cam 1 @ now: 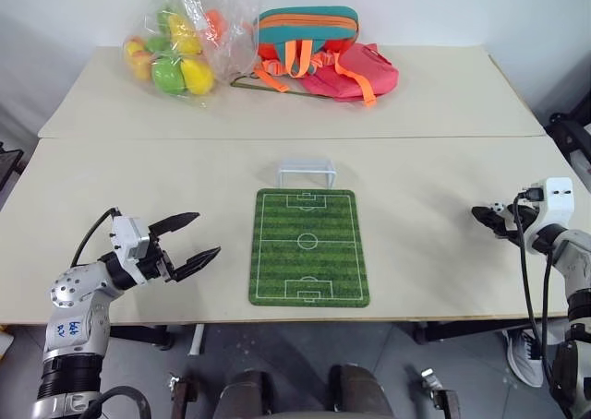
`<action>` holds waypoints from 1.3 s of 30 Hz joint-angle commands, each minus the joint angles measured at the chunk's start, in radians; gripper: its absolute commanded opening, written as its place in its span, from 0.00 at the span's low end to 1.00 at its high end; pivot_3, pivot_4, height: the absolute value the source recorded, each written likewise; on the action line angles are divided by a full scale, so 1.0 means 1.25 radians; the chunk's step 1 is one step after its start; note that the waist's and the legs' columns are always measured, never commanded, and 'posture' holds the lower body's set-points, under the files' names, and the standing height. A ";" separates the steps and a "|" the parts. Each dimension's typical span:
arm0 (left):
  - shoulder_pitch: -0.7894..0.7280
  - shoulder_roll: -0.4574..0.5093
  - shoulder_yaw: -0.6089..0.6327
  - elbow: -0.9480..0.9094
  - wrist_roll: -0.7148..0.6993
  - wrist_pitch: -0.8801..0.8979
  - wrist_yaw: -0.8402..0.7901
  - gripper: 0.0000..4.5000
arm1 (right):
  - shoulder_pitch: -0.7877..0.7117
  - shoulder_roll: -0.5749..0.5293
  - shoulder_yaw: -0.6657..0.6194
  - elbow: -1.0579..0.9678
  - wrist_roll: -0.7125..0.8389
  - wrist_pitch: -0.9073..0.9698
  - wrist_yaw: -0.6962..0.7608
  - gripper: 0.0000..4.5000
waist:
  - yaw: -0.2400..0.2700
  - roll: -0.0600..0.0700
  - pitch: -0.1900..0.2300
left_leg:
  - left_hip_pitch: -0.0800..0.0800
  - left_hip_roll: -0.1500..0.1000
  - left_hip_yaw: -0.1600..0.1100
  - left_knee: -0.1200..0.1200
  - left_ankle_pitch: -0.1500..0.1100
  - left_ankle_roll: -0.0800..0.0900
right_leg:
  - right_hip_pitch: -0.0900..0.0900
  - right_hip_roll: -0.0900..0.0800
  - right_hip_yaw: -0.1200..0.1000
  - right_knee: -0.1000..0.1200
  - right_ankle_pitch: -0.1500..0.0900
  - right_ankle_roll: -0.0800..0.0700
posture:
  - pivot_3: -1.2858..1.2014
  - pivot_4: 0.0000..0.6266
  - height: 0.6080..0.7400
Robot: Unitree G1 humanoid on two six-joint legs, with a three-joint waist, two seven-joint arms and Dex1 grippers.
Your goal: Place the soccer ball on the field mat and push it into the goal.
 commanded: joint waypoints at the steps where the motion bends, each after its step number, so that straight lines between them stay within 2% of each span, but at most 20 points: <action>1: 0.004 -0.003 0.011 -0.036 -0.019 -0.011 0.005 1.00 | -0.017 0.014 -0.002 0.042 -0.001 -0.001 0.009 0.91 | 0.000 0.000 0.000 | 0.000 0.000 0.000 0.000 0.000 0.000 | 0.001 0.000 0.000 0.000 0.000 0.000 | 0.52 0.24 1.00; 3: -0.002 -0.003 0.011 -0.032 -0.021 -0.012 0.002 1.00 | -0.030 0.015 -0.004 0.059 -0.005 -0.011 0.003 0.80 | -0.001 0.000 0.000 | 0.000 0.000 0.000 0.001 0.000 0.000 | 0.001 0.000 0.000 0.000 0.000 0.000 | 0.52 0.24 1.00; 6: -0.008 0.001 0.012 -0.026 -0.026 -0.013 -0.008 1.00 | -0.032 0.014 -0.004 0.051 -0.004 -0.006 0.011 0.56 | -0.003 0.000 0.000 | 0.000 0.000 0.000 0.001 0.000 0.000 | 0.001 0.000 0.000 0.000 0.000 0.000 | 0.52 0.24 1.00; 11: -0.016 0.012 0.018 0.002 -0.030 -0.016 -0.030 1.00 | 0.004 0.010 0.006 -0.096 0.011 0.009 0.050 0.21 | -0.002 0.000 0.000 | 0.000 0.000 -0.001 0.001 0.000 0.000 | 0.001 0.000 0.000 0.000 0.000 0.000 | 0.52 0.24 1.00; 12: -0.019 0.014 0.018 0.012 -0.030 -0.017 -0.039 1.00 | 0.020 0.010 0.019 -0.169 0.017 0.022 0.068 0.19 | -0.002 0.000 0.000 | 0.000 0.000 -0.001 0.001 0.000 0.000 | 0.001 0.000 0.000 0.000 0.000 0.000 | 0.52 0.24 1.00; 18: -0.068 0.009 0.029 0.094 -0.064 -0.043 -0.119 1.00 | 0.060 0.024 0.132 -0.562 0.088 0.165 0.174 0.19 | 0.002 0.001 0.000 | 0.000 0.001 -0.001 0.001 0.000 0.000 | 0.000 0.000 -0.001 0.000 0.000 0.000 | 0.52 0.24 1.00; 24: -0.099 0.018 0.021 0.157 -0.066 -0.072 -0.223 1.00 | 0.031 0.045 0.332 -0.778 0.086 0.199 0.291 0.19 | 0.004 0.001 0.000 | -0.001 -0.001 -0.003 0.001 0.000 0.000 | 0.001 0.000 -0.003 0.000 0.000 0.000 | 0.52 0.24 1.00; 29: -0.074 0.034 0.011 0.160 -0.057 -0.077 -0.293 1.00 | -0.003 0.064 0.471 -0.851 0.069 0.199 0.377 0.19 | 0.003 0.000 0.001 | -0.003 -0.002 -0.005 0.004 0.000 0.000 | 0.001 0.000 -0.005 0.000 0.000 0.000 | 0.52 0.24 1.00; 33: -0.036 0.033 0.014 0.125 -0.061 -0.075 -0.296 1.00 | -0.009 0.075 0.589 -0.853 0.012 0.136 0.450 0.19 | 0.002 0.000 0.001 | -0.003 -0.002 -0.005 0.004 -0.001 0.000 | 0.001 0.000 -0.006 0.000 0.000 0.000 | 0.52 0.24 1.00; 36: -0.013 0.028 0.018 0.099 -0.064 -0.073 -0.280 1.00 | -0.024 0.104 0.642 -0.802 -0.030 0.085 0.475 0.19 | 0.002 -0.001 0.001 | -0.003 -0.002 -0.005 0.005 -0.001 0.000 | 0.001 0.000 -0.006 0.001 0.000 0.000 | 0.52 0.24 1.00; 39: 0.002 0.025 0.020 0.075 -0.066 -0.065 -0.264 1.00 | -0.041 0.134 0.651 -0.761 -0.042 0.070 0.487 0.19 | 0.002 -0.001 0.001 | -0.003 -0.001 -0.005 0.005 -0.001 0.000 | 0.001 0.000 -0.006 0.001 0.000 0.000 | 0.52 0.24 1.00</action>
